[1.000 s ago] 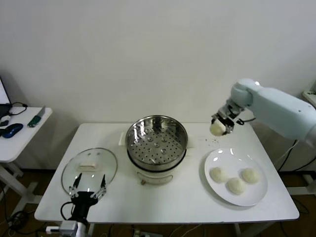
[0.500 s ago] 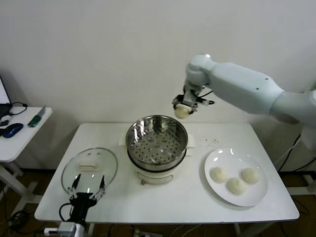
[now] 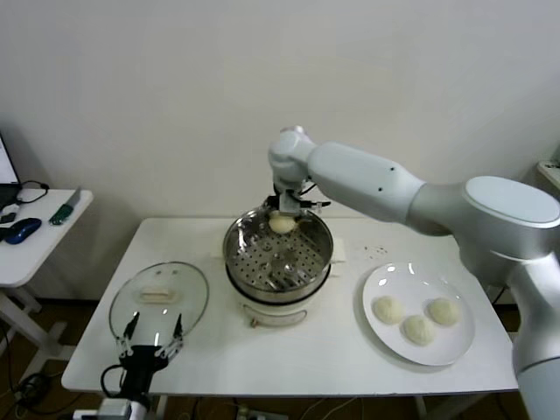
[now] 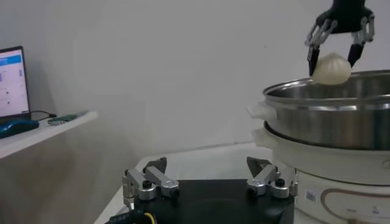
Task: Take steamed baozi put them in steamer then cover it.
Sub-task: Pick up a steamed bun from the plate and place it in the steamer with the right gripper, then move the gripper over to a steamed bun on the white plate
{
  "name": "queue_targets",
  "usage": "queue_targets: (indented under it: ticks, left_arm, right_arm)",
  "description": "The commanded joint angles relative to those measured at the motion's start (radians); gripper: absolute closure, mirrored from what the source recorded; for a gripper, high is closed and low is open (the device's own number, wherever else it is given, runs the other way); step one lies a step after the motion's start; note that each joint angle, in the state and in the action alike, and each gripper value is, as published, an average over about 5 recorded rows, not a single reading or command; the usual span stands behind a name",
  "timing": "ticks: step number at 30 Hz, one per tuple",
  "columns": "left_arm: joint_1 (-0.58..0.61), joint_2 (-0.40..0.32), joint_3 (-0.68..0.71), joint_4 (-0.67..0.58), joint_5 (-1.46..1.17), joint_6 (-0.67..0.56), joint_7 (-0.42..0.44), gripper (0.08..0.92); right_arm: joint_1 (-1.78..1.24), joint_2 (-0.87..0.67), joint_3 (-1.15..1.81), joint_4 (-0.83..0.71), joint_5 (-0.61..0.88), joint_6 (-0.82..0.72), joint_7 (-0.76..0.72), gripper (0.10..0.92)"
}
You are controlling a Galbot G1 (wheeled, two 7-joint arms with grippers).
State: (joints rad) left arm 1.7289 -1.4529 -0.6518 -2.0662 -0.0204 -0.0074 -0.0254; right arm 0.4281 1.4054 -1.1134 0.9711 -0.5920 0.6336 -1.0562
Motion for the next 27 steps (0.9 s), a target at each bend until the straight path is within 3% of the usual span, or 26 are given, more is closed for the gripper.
queue_targets:
  ticks: [1,10,20,27]
  left_arm:
    - [0.009,-0.001,0.001,-0.011,-0.004,-0.001,-0.004,0.177]
    - [0.019,-0.001,0.002,-0.010,-0.004,-0.004,-0.004,0.177]
    - [0.029,0.000,-0.002,-0.016,-0.010,-0.007,-0.005,0.177]
    - [0.036,-0.002,-0.003,-0.017,-0.009,-0.010,-0.005,0.177]
  right_arm:
    - [-0.072,0.043,0.026,-0.025,-0.125,0.027,0.013,0.288]
    - [-0.105,0.049,0.049,-0.051,-0.159,0.024,0.021,0.276]
    - [-0.114,0.045,0.068,-0.057,-0.165,0.022,0.021,0.203]
    - [-0.051,0.004,0.083,-0.001,-0.085,0.031,0.010,0.202]
